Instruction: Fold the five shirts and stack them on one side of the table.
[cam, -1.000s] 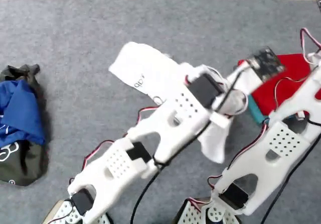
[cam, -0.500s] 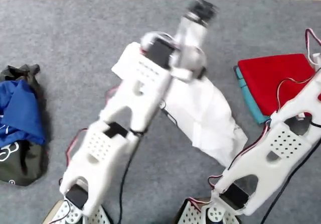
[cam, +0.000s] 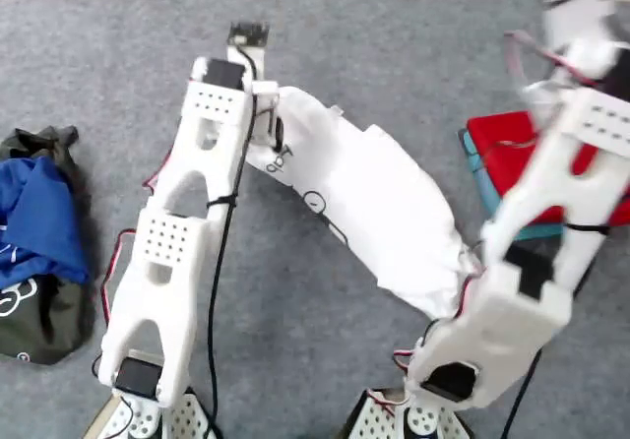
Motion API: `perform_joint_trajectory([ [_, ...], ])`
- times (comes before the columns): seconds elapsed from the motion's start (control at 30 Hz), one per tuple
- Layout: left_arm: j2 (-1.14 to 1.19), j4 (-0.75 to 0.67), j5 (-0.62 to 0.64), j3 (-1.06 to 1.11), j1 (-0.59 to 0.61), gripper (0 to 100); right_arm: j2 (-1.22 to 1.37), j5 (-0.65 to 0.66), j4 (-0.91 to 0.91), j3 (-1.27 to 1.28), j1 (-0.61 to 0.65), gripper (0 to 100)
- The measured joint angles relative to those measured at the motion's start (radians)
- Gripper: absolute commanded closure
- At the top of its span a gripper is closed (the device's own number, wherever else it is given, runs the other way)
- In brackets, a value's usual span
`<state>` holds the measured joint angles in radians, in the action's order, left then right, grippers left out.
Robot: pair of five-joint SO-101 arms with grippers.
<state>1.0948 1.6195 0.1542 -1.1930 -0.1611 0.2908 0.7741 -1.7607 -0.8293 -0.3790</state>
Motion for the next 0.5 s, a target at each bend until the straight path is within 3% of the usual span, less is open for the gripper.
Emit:
perform_joint_trajectory([
  [0.17,0.097,0.000,0.018,-0.095,-0.005,98,-0.273,0.000,0.008,0.562,0.235,78.6],
  [0.33,0.155,0.095,0.017,-0.221,0.000,97,-0.420,0.000,0.226,1.025,0.408,78.7],
  [0.5,0.192,0.123,0.017,-0.270,0.034,97,-0.396,-0.003,0.509,1.295,0.448,78.7],
])
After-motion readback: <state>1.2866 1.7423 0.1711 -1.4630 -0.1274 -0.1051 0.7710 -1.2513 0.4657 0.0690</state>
